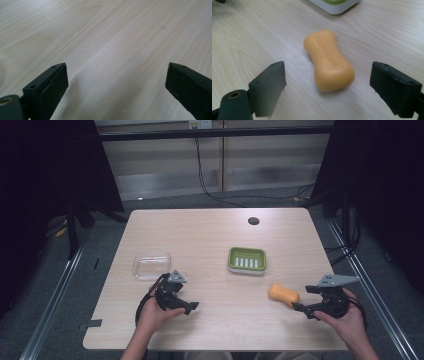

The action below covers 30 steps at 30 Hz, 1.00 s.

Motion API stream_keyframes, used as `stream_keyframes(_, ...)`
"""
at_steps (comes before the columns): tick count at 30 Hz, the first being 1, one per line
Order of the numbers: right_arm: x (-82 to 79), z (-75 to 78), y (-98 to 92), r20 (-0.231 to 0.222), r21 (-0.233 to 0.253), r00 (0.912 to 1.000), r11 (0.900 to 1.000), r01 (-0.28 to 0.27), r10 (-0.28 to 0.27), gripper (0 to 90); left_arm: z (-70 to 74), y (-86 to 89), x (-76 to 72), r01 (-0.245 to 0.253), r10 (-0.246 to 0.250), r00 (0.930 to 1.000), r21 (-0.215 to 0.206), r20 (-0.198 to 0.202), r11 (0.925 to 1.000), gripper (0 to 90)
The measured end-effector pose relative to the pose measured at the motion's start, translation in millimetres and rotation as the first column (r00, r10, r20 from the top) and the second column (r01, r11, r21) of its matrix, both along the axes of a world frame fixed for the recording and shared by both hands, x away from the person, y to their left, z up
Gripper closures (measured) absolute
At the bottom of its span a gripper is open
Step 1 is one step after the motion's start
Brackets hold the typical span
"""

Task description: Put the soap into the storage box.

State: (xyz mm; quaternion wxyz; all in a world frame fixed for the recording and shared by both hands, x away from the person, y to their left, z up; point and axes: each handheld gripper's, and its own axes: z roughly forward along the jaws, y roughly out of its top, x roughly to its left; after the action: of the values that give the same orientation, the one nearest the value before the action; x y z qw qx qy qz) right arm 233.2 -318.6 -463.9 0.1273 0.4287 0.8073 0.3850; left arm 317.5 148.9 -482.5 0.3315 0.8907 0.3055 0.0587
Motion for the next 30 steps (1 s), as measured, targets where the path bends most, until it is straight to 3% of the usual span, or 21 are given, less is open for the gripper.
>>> stream_keyframes(4,1.4,1.2,3.5,-0.009,-0.014,0.9997,1.000,-0.021,0.021,18.0,4.3,3.1,0.9,0.000,0.000,1.0000,-0.020,-0.009,0.9998,5.2)
stream_keyframes(7,4.3,2.2,8.3,-0.032,-0.036,0.9990,0.999,-0.034,0.032,16.4,4.7,4.0,-0.2,-0.011,0.011,0.9999,-0.026,-0.002,0.9996,5.2)
stream_keyframes(9,7.1,1.5,12.5,-0.042,-0.057,0.9982,0.997,-0.047,0.044,15.8,5.1,6.2,-0.2,0.000,0.000,1.0000,-0.009,0.000,1.0000,5.2)
stream_keyframes(12,14.8,1.1,22.1,-0.076,-0.077,0.9947,0.994,-0.075,0.069,18.4,5.4,9.3,-1.0,-0.007,0.007,1.0000,-0.001,0.004,1.0000,5.2)
stream_keyframes(15,22.6,3.1,28.3,-0.103,-0.099,0.9901,0.989,-0.106,0.095,19.3,6.2,12.8,-0.9,-0.023,0.023,0.9997,-0.024,0.004,0.9995,5.2)
stream_keyframes(17,28.4,5.9,30.6,-0.111,-0.115,0.9893,0.987,-0.108,0.095,19.5,7.6,14.2,-1.2,-0.021,0.021,0.9998,-0.011,0.004,0.9997,5.2)
stream_keyframes(18,31.0,7.2,32.0,-0.124,-0.121,0.9879,0.987,-0.108,0.093,20.1,6.9,14.0,-1.2,-0.022,0.023,0.9997,-0.025,0.009,0.9994,5.2)
stream_keyframes(21,38.1,9.6,34.9,-0.148,-0.169,0.9845,0.978,-0.120,0.095,21.1,8.5,14.0,-1.3,-0.017,0.017,0.9998,-0.011,0.001,0.9998,5.2)
stream_keyframes(23,40.7,9.7,35.3,-0.154,-0.172,0.9826,0.977,-0.130,0.104,22.0,7.4,13.7,-1.2,-0.022,0.022,0.9997,-0.025,0.005,0.9994,5.2)
stream_keyframes(24,43.8,9.8,36.2,-0.175,-0.184,0.9788,0.973,-0.139,0.107,22.9,8.0,14.0,-1.1,-0.018,0.018,0.9998,-0.021,-0.001,0.9996,5.2)
stream_keyframes(28,48.1,9.4,37.1,-0.187,-0.213,0.9747,0.963,-0.162,0.123,24.3,7.6,14.1,-1.1,-0.020,0.020,0.9998,-0.007,-0.002,0.9998,5.2)
stream_keyframes(30,50.8,7.9,40.4,-0.231,-0.234,0.9664,0.958,-0.168,0.113,26.0,7.1,13.5,-1.4,-0.023,0.023,0.9997,-0.008,-0.007,0.9997,5.2)
